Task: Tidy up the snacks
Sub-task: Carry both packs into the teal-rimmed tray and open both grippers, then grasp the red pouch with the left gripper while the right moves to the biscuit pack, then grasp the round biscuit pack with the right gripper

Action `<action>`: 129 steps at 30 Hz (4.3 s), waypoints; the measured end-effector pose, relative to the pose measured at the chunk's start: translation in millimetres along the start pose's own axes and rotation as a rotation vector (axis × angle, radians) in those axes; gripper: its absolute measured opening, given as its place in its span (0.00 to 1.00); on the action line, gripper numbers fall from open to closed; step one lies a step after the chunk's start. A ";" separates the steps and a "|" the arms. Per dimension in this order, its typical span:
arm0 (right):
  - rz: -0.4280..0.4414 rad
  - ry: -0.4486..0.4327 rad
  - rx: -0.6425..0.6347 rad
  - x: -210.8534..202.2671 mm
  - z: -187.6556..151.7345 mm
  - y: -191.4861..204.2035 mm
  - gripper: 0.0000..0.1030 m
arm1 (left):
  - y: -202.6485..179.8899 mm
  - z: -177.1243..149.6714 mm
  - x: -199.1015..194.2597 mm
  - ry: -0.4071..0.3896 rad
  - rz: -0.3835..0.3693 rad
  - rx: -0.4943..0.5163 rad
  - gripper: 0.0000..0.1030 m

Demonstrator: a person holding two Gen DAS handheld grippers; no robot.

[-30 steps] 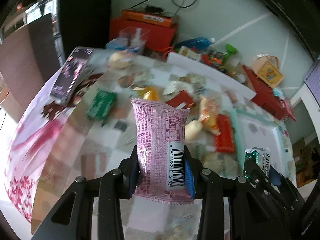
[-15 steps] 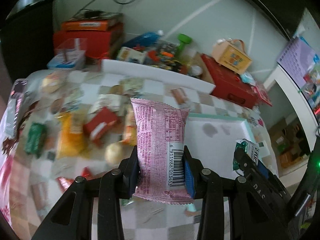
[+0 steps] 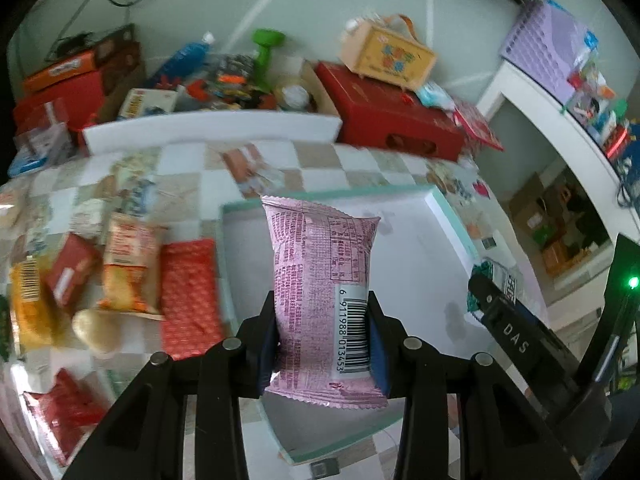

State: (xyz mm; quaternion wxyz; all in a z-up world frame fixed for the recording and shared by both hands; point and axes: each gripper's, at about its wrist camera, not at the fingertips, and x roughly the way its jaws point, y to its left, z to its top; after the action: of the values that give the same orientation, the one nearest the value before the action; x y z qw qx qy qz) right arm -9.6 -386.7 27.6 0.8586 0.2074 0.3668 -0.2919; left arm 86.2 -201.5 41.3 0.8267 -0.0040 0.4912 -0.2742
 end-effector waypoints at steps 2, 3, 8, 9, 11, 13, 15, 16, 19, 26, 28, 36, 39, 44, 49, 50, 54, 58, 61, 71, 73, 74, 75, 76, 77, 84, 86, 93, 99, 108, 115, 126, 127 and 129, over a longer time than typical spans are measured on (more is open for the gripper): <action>-0.007 0.012 0.020 7.5 -0.1 -9.5 0.52 | -6.3 -3.0 13.3 0.025 -0.008 0.015 0.39; -0.010 0.015 0.023 9.8 -1.5 -9.4 0.52 | -8.8 -5.0 20.2 0.041 -0.008 0.024 0.40; -0.008 0.052 0.033 25.3 -5.9 -17.0 0.52 | -9.0 -10.7 37.1 0.076 0.005 0.037 0.40; -0.008 0.058 0.031 26.8 -6.3 -17.4 0.52 | -8.1 -10.9 37.7 0.077 0.012 0.038 0.41; -0.009 0.061 0.023 27.6 -7.1 -16.5 0.53 | -6.6 -10.7 38.4 0.077 0.031 0.038 0.44; -0.008 0.059 0.019 26.8 -6.5 -15.5 0.53 | -5.0 -9.6 35.4 0.067 0.040 0.034 0.59; -0.009 0.052 0.017 24.8 -5.9 -15.4 0.53 | -3.0 -8.3 31.0 0.056 0.039 0.032 0.64; -0.009 0.049 0.015 22.9 -5.7 -15.8 0.53 | -2.7 -7.6 28.8 0.050 0.042 0.033 0.64; -0.010 0.044 0.022 18.7 -4.2 -16.6 0.53 | -2.4 -5.7 23.1 0.033 0.059 0.033 0.65; -0.016 0.058 -0.006 17.4 -3.5 -11.7 0.82 | 1.3 -3.8 25.2 0.009 0.147 0.031 0.93; -0.027 0.057 -0.017 17.3 -3.7 -10.5 0.95 | 3.4 -4.1 28.4 0.014 0.185 0.038 0.94; -0.034 0.053 -0.025 17.6 -3.8 -10.4 1.00 | 12.0 -5.7 30.9 -0.006 0.238 0.031 0.99; -0.038 0.042 -0.031 16.2 -3.7 -10.3 1.00 | 11.4 -6.0 30.2 -0.019 0.240 0.038 0.99; -0.031 0.021 -0.024 9.9 -3.1 -9.2 1.00 | 9.3 -6.9 22.4 -0.061 0.233 0.052 0.99; 0.018 0.000 -0.028 -2.7 -2.7 -3.3 1.00 | 9.4 -6.3 7.0 -0.097 0.225 0.059 0.99; 0.021 -0.005 -0.036 -5.5 -2.9 -1.3 1.00 | 9.7 -5.8 2.8 -0.107 0.218 0.056 0.99; 0.035 -0.019 -0.058 -17.5 -5.5 7.1 1.00 | 9.6 -5.1 -12.2 -0.140 0.194 0.065 0.99; 0.054 -0.029 -0.077 -27.0 -9.1 14.8 1.00 | 15.8 -7.5 -26.5 -0.149 0.192 0.060 0.99; 0.090 -0.029 -0.089 -31.5 -11.7 21.8 1.00 | 25.9 -10.5 -33.8 -0.144 0.193 0.034 0.99; 0.197 0.031 -0.161 -31.1 -33.5 64.0 1.00 | 88.7 -30.6 -56.1 -0.117 0.263 -0.089 0.99; 0.212 0.041 -0.200 -32.0 -39.3 78.5 1.00 | 103.7 -35.4 -63.1 -0.120 0.280 -0.121 0.99; 0.215 0.042 -0.216 -32.9 -41.2 83.9 1.00 | 113.6 -38.8 -67.9 -0.123 0.288 -0.142 0.99; 0.222 0.044 -0.238 -34.4 -43.8 91.2 1.00 | 121.0 -41.1 -71.5 -0.124 0.293 -0.160 0.99; 0.229 0.046 -0.254 -35.9 -46.8 96.4 1.00 | 129.5 -43.5 -75.4 -0.126 0.297 -0.181 0.99; 0.235 0.046 -0.265 -37.3 -49.6 100.7 1.00 | 138.7 -46.3 -80.0 -0.130 0.298 -0.208 0.99; 0.273 0.074 -0.350 -42.3 -68.3 134.1 1.00 | 181.1 -65.4 -93.6 -0.122 0.321 -0.342 0.99; 0.286 0.089 -0.370 -43.6 -74.8 141.2 1.00 | 187.8 -71.7 -92.2 -0.104 0.326 -0.366 0.99; 0.329 0.162 -0.466 -42.0 -106.5 173.7 1.00 | 203.0 -89.7 -81.2 -0.046 0.293 -0.425 0.99; 0.338 0.213 -0.564 -31.5 -129.9 197.9 1.00 | 213.3 -94.7 -65.6 0.008 0.276 -0.470 0.99; 0.348 0.254 -0.644 -22.3 -151.4 216.6 1.00 | 213.5 -95.8 -44.9 0.079 0.273 -0.456 0.81; 0.345 0.268 -0.652 -17.9 -155.5 219.5 1.00 | 212.8 -96.7 -36.2 0.101 0.252 -0.444 0.58; 0.333 0.310 -0.638 -3.8 -162.1 221.7 0.95 | 228.1 -100.5 -43.9 0.083 0.267 -0.495 0.57; 0.331 0.311 -0.639 -3.0 -162.7 222.7 0.95 | 228.6 -100.8 -44.1 0.083 0.267 -0.498 0.57; 0.327 0.316 -0.646 -0.7 -165.1 225.4 0.95 | 227.6 -100.8 -44.1 0.085 0.272 -0.494 0.57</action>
State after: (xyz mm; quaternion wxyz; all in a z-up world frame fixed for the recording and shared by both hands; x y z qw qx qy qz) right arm 53.3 -124.7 -46.3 0.8478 0.0246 0.5295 0.0149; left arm 90.2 38.5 -37.9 0.8087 -0.1276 0.5734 -0.0326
